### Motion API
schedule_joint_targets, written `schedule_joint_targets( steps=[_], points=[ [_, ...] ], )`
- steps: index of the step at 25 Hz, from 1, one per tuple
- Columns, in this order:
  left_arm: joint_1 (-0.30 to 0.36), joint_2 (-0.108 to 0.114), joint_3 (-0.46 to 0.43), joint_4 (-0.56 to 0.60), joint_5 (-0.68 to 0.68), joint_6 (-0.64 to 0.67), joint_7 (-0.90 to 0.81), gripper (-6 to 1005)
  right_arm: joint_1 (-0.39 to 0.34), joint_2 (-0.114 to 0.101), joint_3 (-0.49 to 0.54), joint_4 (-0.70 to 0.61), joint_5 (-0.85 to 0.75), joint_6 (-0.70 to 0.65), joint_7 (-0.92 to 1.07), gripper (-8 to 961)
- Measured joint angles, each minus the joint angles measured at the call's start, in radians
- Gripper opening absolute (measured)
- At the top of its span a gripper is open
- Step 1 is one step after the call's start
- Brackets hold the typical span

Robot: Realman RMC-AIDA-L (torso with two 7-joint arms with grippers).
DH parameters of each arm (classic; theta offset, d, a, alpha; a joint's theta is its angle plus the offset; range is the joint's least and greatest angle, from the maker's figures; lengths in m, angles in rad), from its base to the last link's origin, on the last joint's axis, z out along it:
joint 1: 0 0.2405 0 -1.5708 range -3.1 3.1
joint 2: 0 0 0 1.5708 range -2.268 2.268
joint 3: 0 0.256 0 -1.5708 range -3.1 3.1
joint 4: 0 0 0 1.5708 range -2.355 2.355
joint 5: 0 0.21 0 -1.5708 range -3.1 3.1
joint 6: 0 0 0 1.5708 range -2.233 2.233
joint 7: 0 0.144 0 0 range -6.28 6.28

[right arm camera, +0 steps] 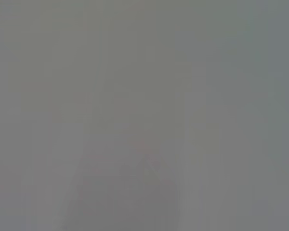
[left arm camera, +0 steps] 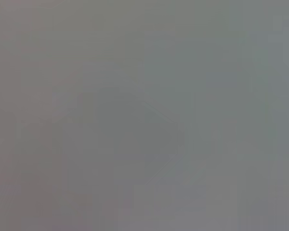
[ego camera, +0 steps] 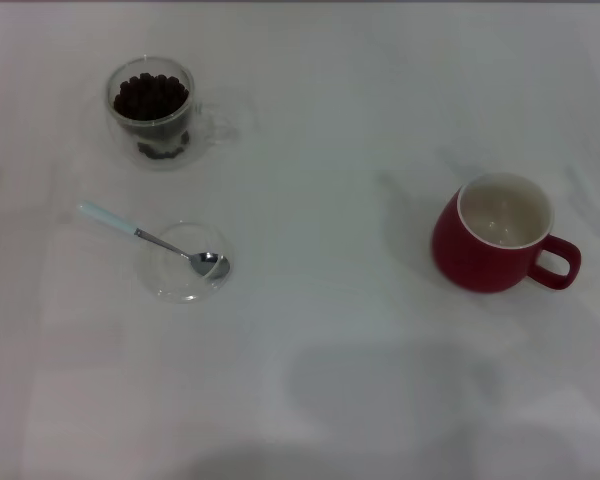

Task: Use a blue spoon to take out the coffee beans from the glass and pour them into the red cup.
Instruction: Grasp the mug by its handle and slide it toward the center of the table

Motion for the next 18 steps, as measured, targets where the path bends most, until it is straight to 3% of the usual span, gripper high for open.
schedule_joint_targets(
  steps=[18],
  points=[
    [0.006,-0.005,0.009,0.071,0.013,-0.025,0.002,882,0.031,-0.008,-0.073,0.156,-0.03,0.041,0.193,860]
  ],
)
